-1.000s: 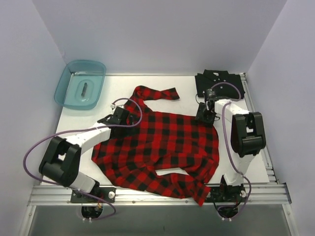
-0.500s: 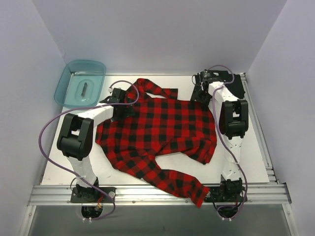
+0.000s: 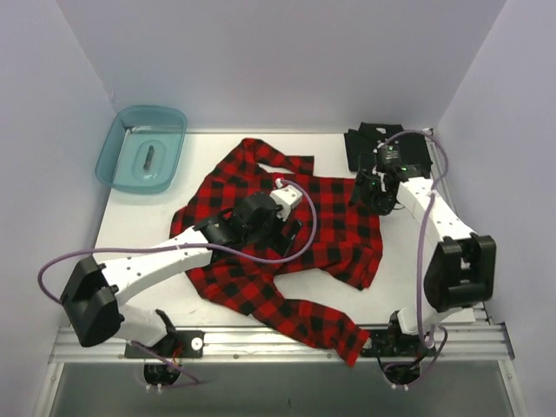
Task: Fold and stack the long sleeve shirts
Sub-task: Flatten the shirt out
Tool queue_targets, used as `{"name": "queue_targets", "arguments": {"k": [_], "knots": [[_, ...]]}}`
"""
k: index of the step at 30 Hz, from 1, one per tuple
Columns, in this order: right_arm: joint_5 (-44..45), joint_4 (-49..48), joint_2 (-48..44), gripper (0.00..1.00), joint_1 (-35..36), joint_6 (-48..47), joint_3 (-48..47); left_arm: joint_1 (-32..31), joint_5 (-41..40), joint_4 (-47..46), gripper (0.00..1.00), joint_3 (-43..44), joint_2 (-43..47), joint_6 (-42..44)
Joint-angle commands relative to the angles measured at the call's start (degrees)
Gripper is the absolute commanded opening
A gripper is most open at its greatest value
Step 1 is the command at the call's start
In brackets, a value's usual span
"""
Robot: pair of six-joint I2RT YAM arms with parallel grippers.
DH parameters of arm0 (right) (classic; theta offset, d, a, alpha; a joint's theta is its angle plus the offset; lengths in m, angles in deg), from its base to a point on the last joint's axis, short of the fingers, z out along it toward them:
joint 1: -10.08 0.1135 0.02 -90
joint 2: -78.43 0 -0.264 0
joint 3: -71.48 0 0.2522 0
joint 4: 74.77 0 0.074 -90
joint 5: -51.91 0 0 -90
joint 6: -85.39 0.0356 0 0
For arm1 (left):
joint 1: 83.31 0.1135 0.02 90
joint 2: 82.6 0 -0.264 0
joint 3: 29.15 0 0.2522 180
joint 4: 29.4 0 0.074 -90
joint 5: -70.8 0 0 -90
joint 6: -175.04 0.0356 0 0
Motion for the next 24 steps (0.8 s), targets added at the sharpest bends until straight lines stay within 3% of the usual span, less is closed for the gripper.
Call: {"name": "queue_targets", "arguments": {"k": [1,7,17,24], "knots": [[-1.9,-0.1,-8.5,0.6,0.0,2.1,9.8,-3.8,-3.3,-0.3,0.96,-3.8,-0.6,5.6],[-2.2,-3.2,-16.3,0.59,-0.1,3.5,20.1,-7.4,-5.1,-5.0,0.88,-4.8,-6.0,6.0],[-4.2,-8.3,-12.3,0.59,-0.6,4.4,22.6,-11.2,-5.7,-7.2,0.72,0.8,-17.8,7.5],[-4.3,-12.0,-6.9,0.58,-1.0,4.8,22.4,-12.1,-6.1,-7.3,0.38,0.2,-18.0,8.3]]}}
